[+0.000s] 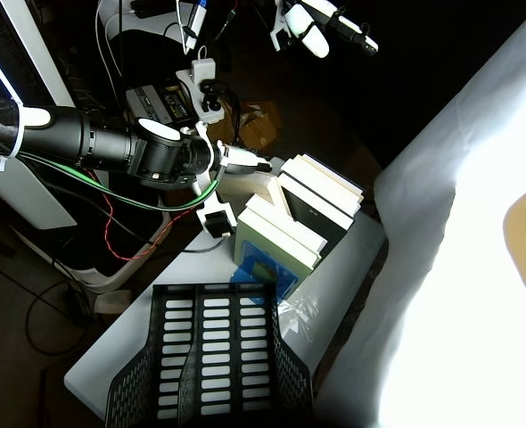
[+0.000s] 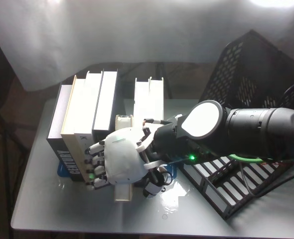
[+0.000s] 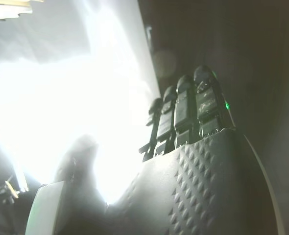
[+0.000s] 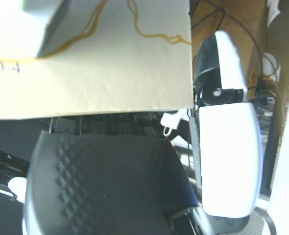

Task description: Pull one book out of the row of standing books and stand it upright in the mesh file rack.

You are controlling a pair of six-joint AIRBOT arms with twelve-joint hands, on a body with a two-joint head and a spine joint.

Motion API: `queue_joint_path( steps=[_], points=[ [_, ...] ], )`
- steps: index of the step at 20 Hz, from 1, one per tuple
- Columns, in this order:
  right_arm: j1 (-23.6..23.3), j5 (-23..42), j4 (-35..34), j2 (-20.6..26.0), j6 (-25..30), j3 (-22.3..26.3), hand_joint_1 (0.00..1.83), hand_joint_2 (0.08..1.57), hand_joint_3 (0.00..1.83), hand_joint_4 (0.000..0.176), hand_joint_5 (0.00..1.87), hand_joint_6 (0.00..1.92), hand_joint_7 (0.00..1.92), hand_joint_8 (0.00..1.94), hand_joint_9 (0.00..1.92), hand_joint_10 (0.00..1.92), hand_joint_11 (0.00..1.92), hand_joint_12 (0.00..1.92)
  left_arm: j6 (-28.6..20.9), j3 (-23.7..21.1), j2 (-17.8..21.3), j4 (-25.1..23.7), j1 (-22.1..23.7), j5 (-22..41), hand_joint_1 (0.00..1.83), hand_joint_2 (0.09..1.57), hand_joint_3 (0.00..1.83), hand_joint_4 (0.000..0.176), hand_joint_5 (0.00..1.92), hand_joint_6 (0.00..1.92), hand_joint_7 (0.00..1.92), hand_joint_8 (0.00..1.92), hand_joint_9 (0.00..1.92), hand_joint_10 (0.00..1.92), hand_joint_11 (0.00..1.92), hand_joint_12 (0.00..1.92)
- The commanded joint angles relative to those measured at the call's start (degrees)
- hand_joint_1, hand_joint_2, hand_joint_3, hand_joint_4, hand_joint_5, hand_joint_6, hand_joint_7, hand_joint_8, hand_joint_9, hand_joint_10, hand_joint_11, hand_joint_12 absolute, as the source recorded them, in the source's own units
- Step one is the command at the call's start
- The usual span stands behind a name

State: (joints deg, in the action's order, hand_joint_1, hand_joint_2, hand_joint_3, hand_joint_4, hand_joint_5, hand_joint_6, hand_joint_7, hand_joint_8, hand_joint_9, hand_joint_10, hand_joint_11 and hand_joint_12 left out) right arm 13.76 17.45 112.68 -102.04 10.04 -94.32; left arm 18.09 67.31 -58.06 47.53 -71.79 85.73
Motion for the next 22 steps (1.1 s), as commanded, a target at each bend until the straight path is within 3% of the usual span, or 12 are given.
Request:
queue_joint_path(
  steps=[1, 2, 3, 4, 5, 22],
  points=[
    [0.43, -1.80, 0.31, 0.40, -0.42, -0.29, 0.97, 0.98, 0.00, 0.000, 0.42, 0.27, 0.56, 0.16, 0.34, 0.65, 0.00, 1.54, -0.24, 0.17, 0.72, 1.31, -0.27, 7.62, 0.26, 1.46, 0.00, 0.003, 0.03, 0.01, 0.00, 0.00, 0.00, 0.00, 0.00, 0.00],
    [0.66, -1.90, 0.46, 0.29, -0.39, -0.43, 1.17, 1.17, 0.00, 0.000, 0.70, 0.94, 0.80, 1.21, 0.66, 1.50, 0.43, 1.84, -0.24, 0.12, 0.79, 1.30, -0.29, 7.74, 0.26, 1.45, 0.00, 0.000, 0.05, 0.02, 0.00, 0.00, 0.00, 0.00, 0.00, 0.00],
    [0.81, -1.90, 0.75, 0.13, -0.05, -0.54, 1.14, 1.17, 0.00, 0.000, 0.89, 1.08, 1.13, 1.58, 1.17, 1.79, 1.06, 1.91, -0.24, 0.06, 0.85, 1.30, -0.31, 7.85, 0.28, 1.43, 0.00, 0.000, 0.06, 0.02, 0.00, 0.00, 0.00, 0.00, 0.00, 0.00],
    [0.96, -1.90, 1.40, -0.10, 0.34, -0.64, 1.15, 1.16, 0.00, 0.000, 0.97, 1.04, 1.26, 1.68, 1.32, 1.89, 1.27, 1.92, -0.24, 0.02, 0.92, 1.31, -0.35, 7.92, 0.29, 1.42, 0.00, 0.000, 0.06, 0.02, 0.00, 0.00, 0.00, 0.00, 0.00, 0.00],
    [1.16, -1.90, 1.85, -0.30, 0.71, -0.87, 1.22, 1.29, 0.00, 0.000, 0.79, 1.11, 0.88, 1.54, 1.06, 1.83, 1.09, 1.92, -0.24, 0.01, 0.95, 1.31, -0.36, 7.94, 0.30, 1.41, 0.00, 0.000, 0.06, 0.02, 0.00, 0.00, 0.00, 0.00, 0.00, 0.00],
    [0.61, 1.07, 2.35, 0.00, 5.15, -1.41, 1.22, 1.30, 0.00, 0.000, 0.78, 1.11, 0.86, 1.54, 1.05, 1.82, 1.08, 1.92, -0.24, -0.68, 1.48, 2.03, -1.41, 9.00, 0.34, 1.38, 0.00, 0.000, 0.05, 0.00, 0.00, 0.00, 0.00, 0.00, 0.00, 0.00]
  ],
)
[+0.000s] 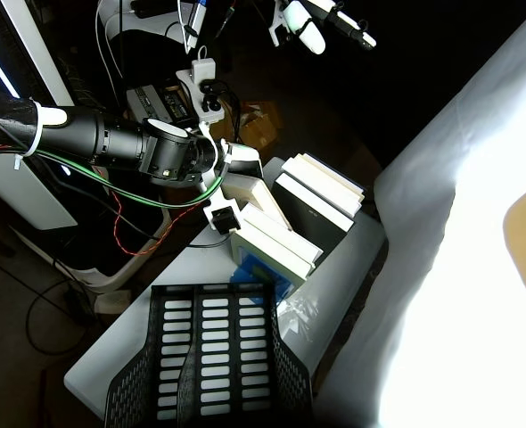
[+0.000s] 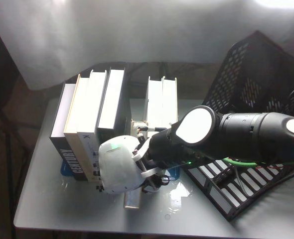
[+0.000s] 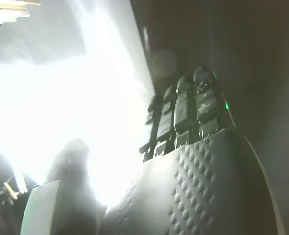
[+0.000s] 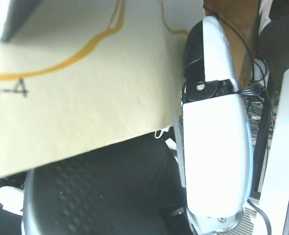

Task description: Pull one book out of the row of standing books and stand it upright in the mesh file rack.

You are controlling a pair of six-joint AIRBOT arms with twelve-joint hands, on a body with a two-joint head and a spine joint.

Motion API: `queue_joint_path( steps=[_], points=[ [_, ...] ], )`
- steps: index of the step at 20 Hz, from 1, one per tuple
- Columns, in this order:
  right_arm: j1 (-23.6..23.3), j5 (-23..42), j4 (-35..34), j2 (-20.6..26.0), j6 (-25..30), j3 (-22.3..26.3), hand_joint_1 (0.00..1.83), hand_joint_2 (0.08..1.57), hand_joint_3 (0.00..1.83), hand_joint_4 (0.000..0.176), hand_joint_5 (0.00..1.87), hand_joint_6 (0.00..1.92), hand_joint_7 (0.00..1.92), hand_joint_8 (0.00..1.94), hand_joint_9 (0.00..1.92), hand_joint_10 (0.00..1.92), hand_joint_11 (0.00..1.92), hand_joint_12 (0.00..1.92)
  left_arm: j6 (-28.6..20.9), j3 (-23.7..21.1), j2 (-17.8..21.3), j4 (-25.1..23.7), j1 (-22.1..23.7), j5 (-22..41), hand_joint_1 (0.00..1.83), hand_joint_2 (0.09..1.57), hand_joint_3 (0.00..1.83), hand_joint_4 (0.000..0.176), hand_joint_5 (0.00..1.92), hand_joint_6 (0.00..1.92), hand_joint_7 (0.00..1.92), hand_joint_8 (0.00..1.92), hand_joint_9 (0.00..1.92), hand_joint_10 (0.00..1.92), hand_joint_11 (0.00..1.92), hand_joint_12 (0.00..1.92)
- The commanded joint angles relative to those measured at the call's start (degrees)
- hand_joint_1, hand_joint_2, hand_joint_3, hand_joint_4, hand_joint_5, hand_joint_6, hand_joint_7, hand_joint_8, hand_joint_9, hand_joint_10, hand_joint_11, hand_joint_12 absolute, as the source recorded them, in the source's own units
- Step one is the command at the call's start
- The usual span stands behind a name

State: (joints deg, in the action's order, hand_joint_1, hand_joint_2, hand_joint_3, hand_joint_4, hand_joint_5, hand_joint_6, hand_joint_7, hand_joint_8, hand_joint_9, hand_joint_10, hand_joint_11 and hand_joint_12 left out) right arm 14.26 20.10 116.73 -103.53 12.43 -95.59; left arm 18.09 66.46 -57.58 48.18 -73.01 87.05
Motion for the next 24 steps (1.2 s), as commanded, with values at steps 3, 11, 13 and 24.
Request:
queue_joint_path(
  steps=[3, 11, 13, 24],
  points=[
    [-1.30, -0.31, -1.89, 2.52, 3.51, 1.53, 1.22, 1.30, 0.00, 0.000, 0.78, 1.11, 0.86, 1.54, 1.05, 1.82, 1.08, 1.92, -0.24, 0.09, 1.24, 1.33, -0.19, 7.77, 0.27, 1.39, 0.00, 0.038, 0.01, 0.00, 0.00, 0.00, 0.00, 0.00, 0.00, 0.00],
    [-5.29, 2.44, -10.05, 10.99, 1.58, 8.46, 1.22, 1.30, 0.00, 0.000, 0.78, 1.11, 0.86, 1.54, 1.05, 1.82, 1.08, 1.92, -0.24, -0.44, 1.75, 0.88, -0.14, 8.53, 0.25, 1.42, 0.00, 0.017, 0.00, 0.00, 0.00, 0.00, 0.00, 0.00, 0.00, 0.00],
    [-6.34, 2.71, -13.49, 12.71, -0.47, 9.83, 1.36, 1.15, 0.00, 0.000, 0.88, 1.10, 1.01, 1.01, 0.81, 1.35, 0.43, 1.71, -0.24, -0.44, 1.77, 0.75, -0.11, 8.55, 0.25, 1.42, 0.00, 0.019, 0.00, 0.00, 0.00, 0.00, 0.00, 0.00, 0.00, 0.00],
    [-11.52, 5.97, -19.72, 18.57, -1.53, 12.73, 1.34, 1.23, 0.00, 0.000, 0.69, 1.23, 0.82, 1.37, 0.67, 1.62, 0.47, 1.89, -0.24, -0.26, 1.98, -1.29, 1.01, 7.57, 0.24, 1.40, 0.00, 0.017, 0.00, 0.00, 0.00, 0.00, 0.00, 0.00, 0.00, 0.00]
  ],
)
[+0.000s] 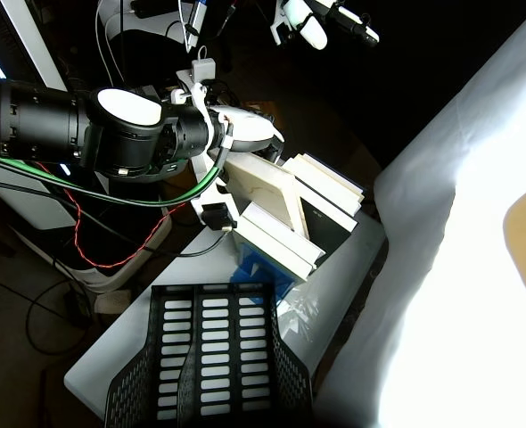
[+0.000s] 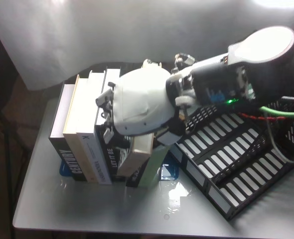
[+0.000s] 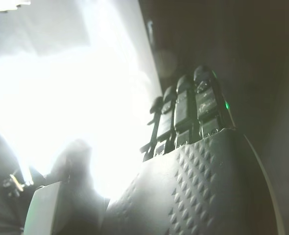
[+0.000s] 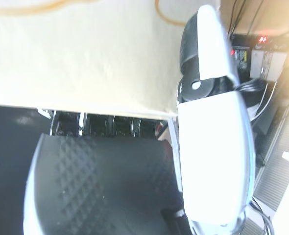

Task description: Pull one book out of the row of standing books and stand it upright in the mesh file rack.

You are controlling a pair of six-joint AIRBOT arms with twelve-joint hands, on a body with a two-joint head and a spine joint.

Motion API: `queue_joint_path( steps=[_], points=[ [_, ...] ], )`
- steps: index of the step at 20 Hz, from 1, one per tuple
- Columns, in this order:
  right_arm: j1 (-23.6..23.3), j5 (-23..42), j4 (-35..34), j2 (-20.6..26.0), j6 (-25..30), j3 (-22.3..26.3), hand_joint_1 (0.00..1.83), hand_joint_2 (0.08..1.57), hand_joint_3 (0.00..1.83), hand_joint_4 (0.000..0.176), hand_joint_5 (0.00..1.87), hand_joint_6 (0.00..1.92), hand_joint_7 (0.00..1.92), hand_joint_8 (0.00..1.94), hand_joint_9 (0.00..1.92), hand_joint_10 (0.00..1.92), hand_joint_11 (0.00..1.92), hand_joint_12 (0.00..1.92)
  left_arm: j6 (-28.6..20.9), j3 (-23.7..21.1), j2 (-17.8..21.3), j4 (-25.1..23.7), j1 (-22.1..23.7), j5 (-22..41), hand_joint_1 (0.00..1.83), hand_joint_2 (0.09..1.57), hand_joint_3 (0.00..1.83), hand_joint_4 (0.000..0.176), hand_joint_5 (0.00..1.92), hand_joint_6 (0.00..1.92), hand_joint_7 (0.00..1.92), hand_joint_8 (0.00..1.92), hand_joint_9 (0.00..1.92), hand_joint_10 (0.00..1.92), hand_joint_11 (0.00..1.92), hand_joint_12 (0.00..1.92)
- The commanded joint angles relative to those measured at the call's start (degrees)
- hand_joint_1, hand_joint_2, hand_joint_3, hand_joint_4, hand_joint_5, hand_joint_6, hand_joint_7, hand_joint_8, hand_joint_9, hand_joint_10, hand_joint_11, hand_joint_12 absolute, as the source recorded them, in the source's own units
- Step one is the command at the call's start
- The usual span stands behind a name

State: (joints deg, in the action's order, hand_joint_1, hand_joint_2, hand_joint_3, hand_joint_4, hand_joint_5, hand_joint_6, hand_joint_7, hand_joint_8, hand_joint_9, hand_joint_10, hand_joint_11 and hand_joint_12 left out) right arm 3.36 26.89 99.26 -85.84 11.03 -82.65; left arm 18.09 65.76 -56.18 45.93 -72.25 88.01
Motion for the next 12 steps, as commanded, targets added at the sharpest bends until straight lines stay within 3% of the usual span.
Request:
queue_joint_path(
  steps=[1, 5, 7, 8, 9, 10, 11, 12],
  points=[
    [-1.24, -0.46, -2.51, 1.42, -0.19, 0.15, 1.33, 1.25, 0.01, 0.000, 0.66, 1.25, 0.79, 1.44, 0.65, 1.65, 0.51, 1.91, -0.24, 0.46, 0.59, 0.83, 0.30, 6.50, 0.25, 1.40, 0.00, 0.012, 0.00, 0.00, 0.00, 0.00, 0.00, 0.00, 0.00, 0.00],
    [-3.27, 0.52, -3.60, 3.35, -0.24, 1.46, 1.34, 1.24, 0.00, 0.000, 0.70, 1.19, 0.74, 1.48, 0.72, 1.66, 0.65, 1.92, -0.24, 0.77, 0.29, 0.29, 0.85, 5.85, 0.31, 1.40, 0.00, 0.001, 0.00, 0.00, 0.00, 0.00, 0.00, 0.00, 0.00, 0.00],
    [-4.02, 1.07, -4.49, 3.99, 0.17, 1.48, 1.19, 1.27, 0.01, 0.000, 0.69, 1.24, 0.73, 1.67, 0.76, 1.81, 0.78, 1.92, -0.24, 0.99, 0.21, -0.10, 1.16, 5.38, 0.32, 1.40, 0.00, 0.000, 0.00, 0.00, 0.00, 0.00, 0.00, 0.00, 0.00, 0.00],
    [-4.25, 1.16, -4.62, 4.21, 0.46, 1.45, 1.18, 1.27, 0.01, 0.000, 0.69, 1.25, 0.73, 1.66, 0.81, 1.85, 0.87, 1.92, -0.24, 1.11, 0.14, -0.31, 1.30, 5.22, 0.30, 1.40, 0.00, 0.004, 0.00, 0.00, 0.00, 0.00, 0.00, 0.00, 0.00, 0.00],
    [-4.63, 1.20, -4.63, 4.55, 0.94, 1.30, 1.19, 1.27, 0.00, 0.000, 0.69, 1.22, 0.74, 1.68, 1.01, 1.91, 1.13, 1.92, -0.24, 1.40, -0.04, -0.75, 1.80, 4.85, 0.28, 1.40, 0.00, 0.006, 0.00, 0.00, 0.00, 0.00, 0.00, 0.00, 0.00, 0.00],
    [-4.86, 1.20, -4.59, 4.75, 1.39, 1.07, 1.19, 1.27, 0.00, 0.000, 0.69, 1.37, 0.73, 1.54, 1.17, 1.92, 1.30, 1.92, -0.24, 1.59, -0.17, -1.06, 2.21, 4.61, 0.27, 1.40, 0.00, 0.008, 0.00, 0.00, 0.00, 0.00, 0.00, 0.00, 0.00, 0.00],
    [-5.25, 1.20, -4.65, 5.04, 2.20, 0.66, 1.12, 1.24, 0.00, 0.000, 0.75, 1.34, 0.90, 1.86, 1.25, 1.92, 1.38, 1.92, -0.24, 1.75, -0.24, -1.53, 2.77, 4.26, 0.27, 1.40, 0.00, 0.008, 0.00, 0.00, 0.00, 0.00, 0.00, 0.00, 0.00, 0.00],
    [-5.54, 1.19, -4.67, 5.16, 2.68, 0.40, 1.11, 1.23, 0.00, 0.000, 0.78, 1.31, 1.04, 1.92, 1.29, 1.92, 1.41, 1.92, -0.24, 1.81, -0.24, -1.81, 3.04, 4.06, 0.27, 1.40, 0.00, 0.003, 0.00, 0.00, 0.00, 0.00, 0.00, 0.00, 0.00, 0.00]
  ],
)
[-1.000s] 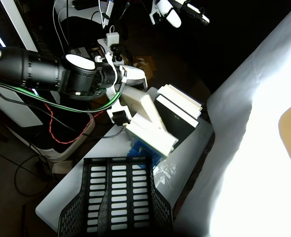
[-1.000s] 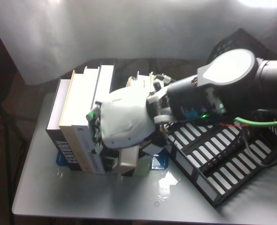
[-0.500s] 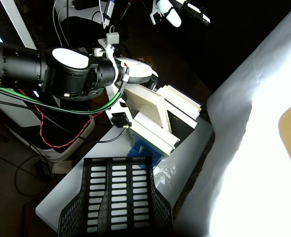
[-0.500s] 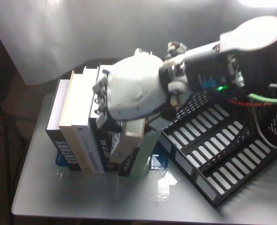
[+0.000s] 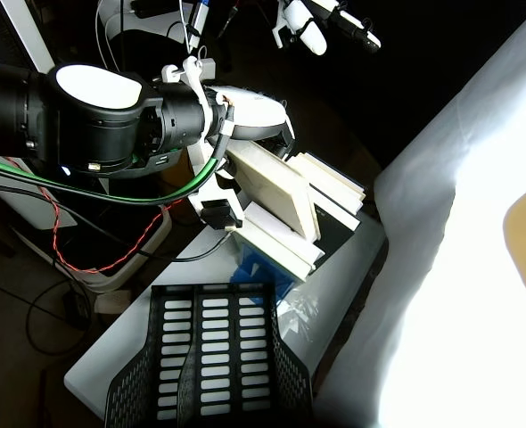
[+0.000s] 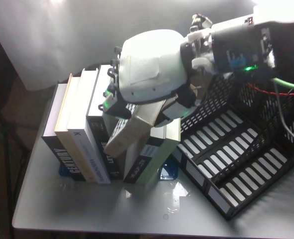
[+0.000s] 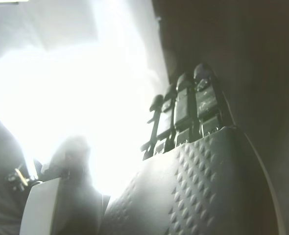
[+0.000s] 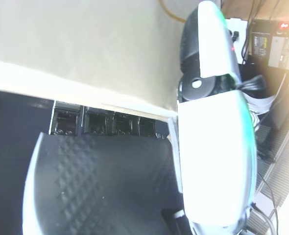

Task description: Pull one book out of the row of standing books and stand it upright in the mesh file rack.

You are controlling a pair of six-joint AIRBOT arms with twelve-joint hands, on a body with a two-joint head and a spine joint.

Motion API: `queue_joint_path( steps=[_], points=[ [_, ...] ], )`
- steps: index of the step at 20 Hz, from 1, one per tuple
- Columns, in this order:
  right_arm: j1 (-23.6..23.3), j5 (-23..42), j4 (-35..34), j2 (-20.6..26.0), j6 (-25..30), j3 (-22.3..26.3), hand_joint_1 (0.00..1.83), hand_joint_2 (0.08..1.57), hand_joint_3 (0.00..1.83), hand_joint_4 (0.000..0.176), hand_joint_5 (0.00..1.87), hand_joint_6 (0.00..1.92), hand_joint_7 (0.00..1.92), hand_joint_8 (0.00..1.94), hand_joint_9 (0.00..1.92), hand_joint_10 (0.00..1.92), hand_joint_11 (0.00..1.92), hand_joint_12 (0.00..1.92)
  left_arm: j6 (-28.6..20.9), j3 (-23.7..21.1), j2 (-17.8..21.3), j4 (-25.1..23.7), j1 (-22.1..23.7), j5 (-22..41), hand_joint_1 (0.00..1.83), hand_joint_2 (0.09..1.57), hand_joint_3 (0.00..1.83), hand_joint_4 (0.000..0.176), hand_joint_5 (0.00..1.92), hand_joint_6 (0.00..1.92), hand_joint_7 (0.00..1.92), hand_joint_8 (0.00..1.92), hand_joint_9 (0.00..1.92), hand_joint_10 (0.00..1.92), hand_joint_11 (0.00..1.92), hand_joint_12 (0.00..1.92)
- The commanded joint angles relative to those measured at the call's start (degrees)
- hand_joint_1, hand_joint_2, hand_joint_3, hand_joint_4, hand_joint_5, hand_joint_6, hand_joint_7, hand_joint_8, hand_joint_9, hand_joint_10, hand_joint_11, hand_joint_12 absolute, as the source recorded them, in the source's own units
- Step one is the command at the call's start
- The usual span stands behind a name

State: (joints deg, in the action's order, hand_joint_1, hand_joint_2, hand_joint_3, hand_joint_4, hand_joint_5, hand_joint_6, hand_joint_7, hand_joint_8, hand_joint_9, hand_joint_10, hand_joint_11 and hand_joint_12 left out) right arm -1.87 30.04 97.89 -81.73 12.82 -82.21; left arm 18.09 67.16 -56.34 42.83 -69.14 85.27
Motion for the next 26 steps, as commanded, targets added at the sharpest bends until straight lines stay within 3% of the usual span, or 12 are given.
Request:
queue_joint_path(
  steps=[1, 3, 4, 6, 10, 12, 15, 17, 20, 21, 23, 26],
  points=[
    [-1.09, -1.94, -3.38, 1.30, 2.22, -0.78, 1.11, 1.22, 0.00, 0.000, 0.80, 1.27, 1.04, 1.94, 1.24, 1.92, 1.35, 1.92, -0.24, 0.57, -0.11, 0.90, 0.26, 6.51, 0.27, 1.40, 0.00, 0.005, 0.00, 0.00, 0.00, 0.00, 0.00, 0.00, 0.00, 0.00],
    [-2.15, -1.94, -3.50, 1.71, 3.01, -1.21, 1.18, 1.25, 0.01, 0.000, 0.74, 1.16, 0.80, 1.75, 1.04, 1.92, 1.16, 1.92, -0.24, 0.64, -0.11, 0.69, 0.50, 6.37, 0.24, 1.40, 0.00, 0.006, 0.00, 0.00, 0.00, 0.00, 0.00, 0.00, 0.00, 0.00],
    [-2.75, -1.94, -3.56, 2.10, 3.01, -1.10, 1.21, 1.22, 0.00, 0.000, 0.82, 1.05, 0.79, 1.61, 0.81, 1.85, 0.81, 1.92, -0.24, 0.68, -0.11, 0.69, 0.60, 6.40, 0.24, 1.40, 0.00, 0.000, 0.00, 0.00, 0.00, 0.00, 0.00, 0.00, 0.00, 0.00],
    [-4.37, -1.95, -3.80, 3.27, 3.02, -0.54, 1.34, 1.22, 0.00, 0.000, 0.80, 1.10, 0.77, 1.45, 0.67, 1.61, 0.51, 1.92, -0.24, 0.69, -0.03, 0.64, 0.75, 6.43, 0.23, 1.40, 0.00, 0.002, 0.01, 0.00, 0.00, 0.00, 0.00, 0.00, 0.00, 0.00],
    [-7.57, -1.94, -5.39, 5.26, 3.11, -0.29, 1.15, 1.25, 0.00, 0.000, 0.80, 1.35, 0.69, 1.43, 0.46, 1.47, 0.10, 1.92, -0.24, 0.77, 0.05, 0.11, 1.17, 6.12, 0.26, 1.40, 0.00, 0.000, 0.01, 0.00, 0.00, 0.00, 0.00, 0.00, 0.00, 0.00],
    [-9.10, -1.94, -6.10, 6.04, 3.10, -0.23, 1.14, 1.26, 0.00, 0.020, 0.77, 1.36, 0.70, 1.46, 0.51, 1.57, 0.14, 1.92, -0.24, 0.79, 0.07, -0.13, 1.47, 6.00, 0.26, 1.40, 0.00, 0.001, 0.01, 0.00, 0.00, 0.00, 0.00, 0.00, 0.00, 0.00],
    [-11.63, -1.97, -6.35, 7.38, 3.08, 0.20, 1.13, 1.27, 0.00, 0.004, 0.75, 1.45, 0.67, 1.45, 0.41, 1.54, 0.00, 1.92, -0.24, 0.83, 0.12, -0.58, 1.84, 5.85, 0.30, 1.40, 0.00, 0.016, 0.00, 0.00, 0.00, 0.00, 0.00, 0.00, 0.00, 0.00],
    [-13.33, -2.04, -6.22, 8.25, 3.06, 0.53, 1.13, 1.26, 0.00, 0.006, 0.76, 1.42, 0.69, 1.42, 0.47, 1.53, 0.03, 1.92, -0.24, 0.83, 0.13, -0.77, 2.05, 5.82, 0.28, 1.40, 0.00, 0.007, 0.00, 0.00, 0.00, 0.00, 0.00, 0.00, 0.00, 0.00],
    [-15.19, -2.48, -6.05, 9.46, 2.90, 1.13, 1.33, 1.18, 0.00, 0.000, 0.81, 1.16, 0.92, 1.20, 0.77, 1.45, 0.25, 1.92, -0.24, 0.80, 0.13, -0.88, 2.14, 5.79, 0.30, 1.39, 0.00, 0.009, 0.00, 0.00, 0.00, 0.00, 0.00, 0.00, 0.00, 0.00],
    [-16.33, -2.74, -6.08, 10.18, 2.65, 1.40, 1.25, 1.17, 0.00, 0.000, 0.89, 1.00, 0.88, 1.38, 0.75, 1.67, 0.39, 1.92, -0.24, 0.80, 0.12, -0.96, 2.18, 5.73, 0.29, 1.39, 0.00, 0.008, 0.00, 0.00, 0.00, 0.00, 0.00, 0.00, 0.00, 0.00],
    [-18.25, -3.44, -6.98, 11.54, 1.57, 2.17, 1.23, 1.17, 0.00, 0.000, 0.84, 1.06, 0.92, 1.34, 0.88, 1.71, 0.67, 1.92, -0.24, 0.79, 0.12, -1.20, 2.41, 5.58, 0.28, 1.39, 0.00, 0.004, 0.01, 0.00, 0.00, 0.00, 0.00, 0.00, 0.00, 0.00],
    [-21.02, -4.41, -7.44, 13.20, 0.15, 3.39, 1.36, 1.18, 0.00, 0.000, 0.75, 1.18, 0.91, 1.19, 0.79, 1.47, 0.34, 1.88, -0.24, 0.79, 0.09, -1.42, 2.68, 5.39, 0.28, 1.39, 0.00, 0.000, 0.00, 0.00, 0.00, 0.00, 0.00, 0.00, 0.00, 0.00]
  ],
)
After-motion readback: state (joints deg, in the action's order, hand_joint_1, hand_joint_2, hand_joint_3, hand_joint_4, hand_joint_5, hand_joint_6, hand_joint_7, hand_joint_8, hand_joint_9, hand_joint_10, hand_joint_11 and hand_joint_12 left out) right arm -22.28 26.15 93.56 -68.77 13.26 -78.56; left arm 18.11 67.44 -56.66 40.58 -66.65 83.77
